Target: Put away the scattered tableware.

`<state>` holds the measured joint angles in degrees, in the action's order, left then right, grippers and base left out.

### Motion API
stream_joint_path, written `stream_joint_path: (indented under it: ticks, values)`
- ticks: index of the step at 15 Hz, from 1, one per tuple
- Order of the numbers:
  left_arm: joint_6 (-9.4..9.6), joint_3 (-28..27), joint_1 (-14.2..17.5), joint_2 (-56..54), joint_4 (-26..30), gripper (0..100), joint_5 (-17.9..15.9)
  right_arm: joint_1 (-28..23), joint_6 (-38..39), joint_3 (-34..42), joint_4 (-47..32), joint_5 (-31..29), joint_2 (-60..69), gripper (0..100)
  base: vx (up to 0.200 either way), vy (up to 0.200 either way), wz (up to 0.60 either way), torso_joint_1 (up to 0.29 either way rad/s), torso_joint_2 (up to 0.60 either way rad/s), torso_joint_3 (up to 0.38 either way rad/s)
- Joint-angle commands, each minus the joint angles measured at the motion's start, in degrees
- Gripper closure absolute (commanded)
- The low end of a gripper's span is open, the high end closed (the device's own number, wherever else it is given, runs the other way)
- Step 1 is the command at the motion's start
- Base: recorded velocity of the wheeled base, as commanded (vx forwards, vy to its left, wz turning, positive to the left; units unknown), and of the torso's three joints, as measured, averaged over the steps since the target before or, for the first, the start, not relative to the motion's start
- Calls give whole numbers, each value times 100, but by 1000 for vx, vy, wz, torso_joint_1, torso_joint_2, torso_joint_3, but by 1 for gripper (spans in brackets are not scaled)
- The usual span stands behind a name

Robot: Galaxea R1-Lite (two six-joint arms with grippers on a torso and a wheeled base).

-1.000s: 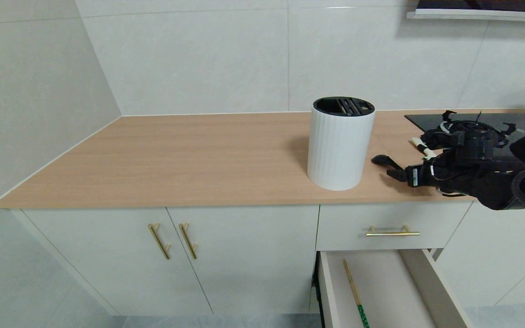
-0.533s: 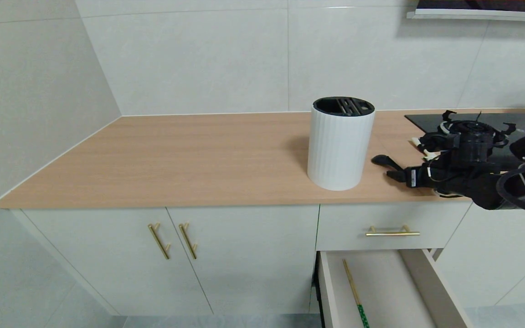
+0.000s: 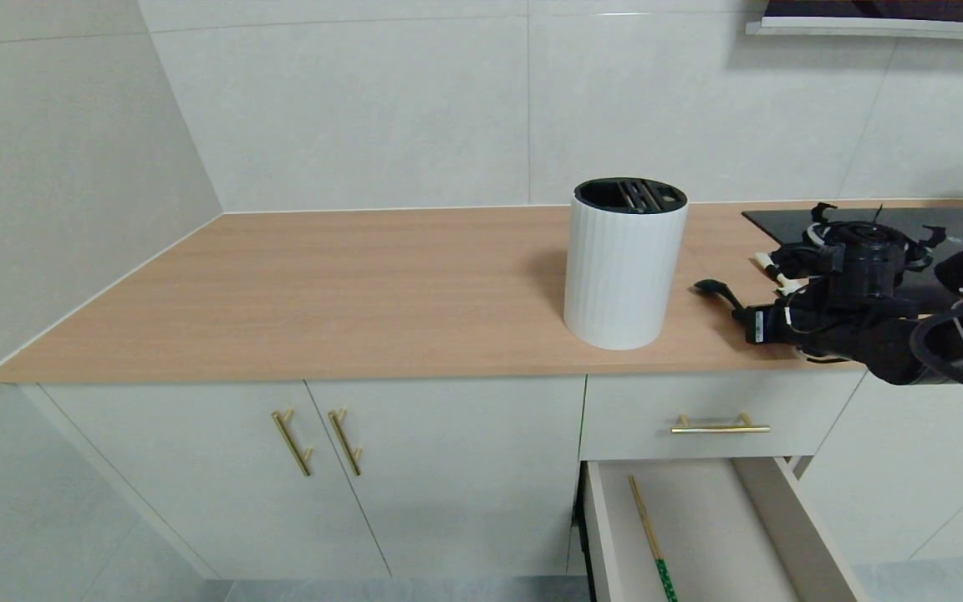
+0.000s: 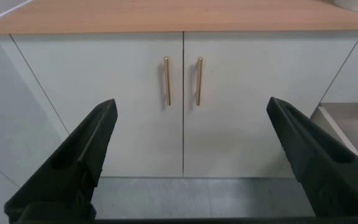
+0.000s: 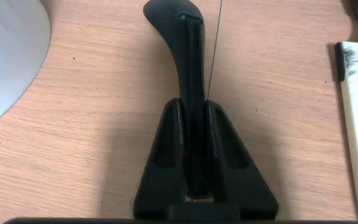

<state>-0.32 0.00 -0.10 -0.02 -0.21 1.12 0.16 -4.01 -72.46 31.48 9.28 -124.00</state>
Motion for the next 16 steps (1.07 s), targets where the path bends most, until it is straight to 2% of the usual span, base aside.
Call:
stream_joint_path:
  ticks: [1, 7, 12, 14, 16]
  values:
    - [-3, 0, 1, 2, -6, 0, 2, 2, -3, 4, -10, 4, 34, 100, 0, 0, 0, 0, 0, 0]
    - [-3, 0, 1, 2, -6, 0, 2, 46, 129, 21, -142, 4, 280, 100, 0, 0, 0, 0, 0, 0]
    - [-3, 0, 1, 2, -6, 0, 2, 265, 735, -31, -1829, -58, 1537, 100, 0, 0, 0, 0, 0, 0]
    - [-3, 0, 1, 2, -6, 0, 2, 564, 1104, 188, -2339, -515, 2012, 100, 0, 0, 0, 0, 0, 0]
    - [-3, 0, 1, 2, 3, 0, 2, 705, 1192, 584, -2471, -752, 2354, 100, 0, 0, 0, 0, 0, 0]
